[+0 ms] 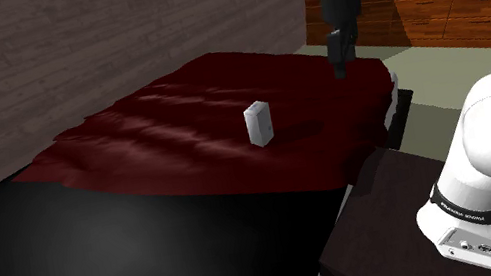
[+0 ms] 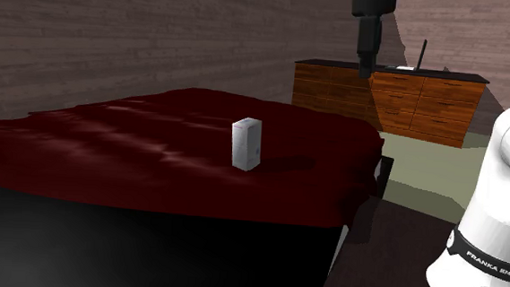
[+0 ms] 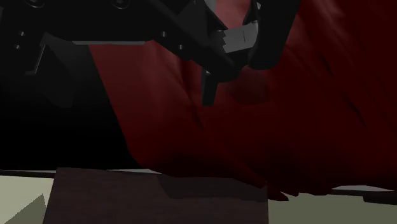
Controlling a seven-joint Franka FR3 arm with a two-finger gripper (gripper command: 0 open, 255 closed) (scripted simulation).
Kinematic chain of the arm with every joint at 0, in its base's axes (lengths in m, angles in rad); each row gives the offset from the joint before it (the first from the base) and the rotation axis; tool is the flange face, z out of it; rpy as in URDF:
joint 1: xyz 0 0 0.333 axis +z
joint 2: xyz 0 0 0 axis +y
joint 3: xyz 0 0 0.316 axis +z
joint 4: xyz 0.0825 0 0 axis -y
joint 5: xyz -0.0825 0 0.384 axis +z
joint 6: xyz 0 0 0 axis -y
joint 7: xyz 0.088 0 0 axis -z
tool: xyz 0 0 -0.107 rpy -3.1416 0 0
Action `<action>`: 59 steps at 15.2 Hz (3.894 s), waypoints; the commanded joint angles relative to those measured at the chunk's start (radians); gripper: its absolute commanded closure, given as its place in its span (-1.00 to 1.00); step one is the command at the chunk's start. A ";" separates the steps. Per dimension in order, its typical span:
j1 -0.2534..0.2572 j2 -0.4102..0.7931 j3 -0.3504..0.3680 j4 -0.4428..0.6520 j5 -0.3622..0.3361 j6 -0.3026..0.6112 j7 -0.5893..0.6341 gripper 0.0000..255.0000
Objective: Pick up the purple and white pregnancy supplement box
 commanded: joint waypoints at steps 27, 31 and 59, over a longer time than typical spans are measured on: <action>0.153 0.894 -0.176 0.430 0.041 0.570 -0.935 -1.00; 0.152 0.967 -0.162 0.472 0.059 0.607 -0.993 -1.00; 0.154 0.940 -0.163 0.511 0.053 0.541 -0.990 1.00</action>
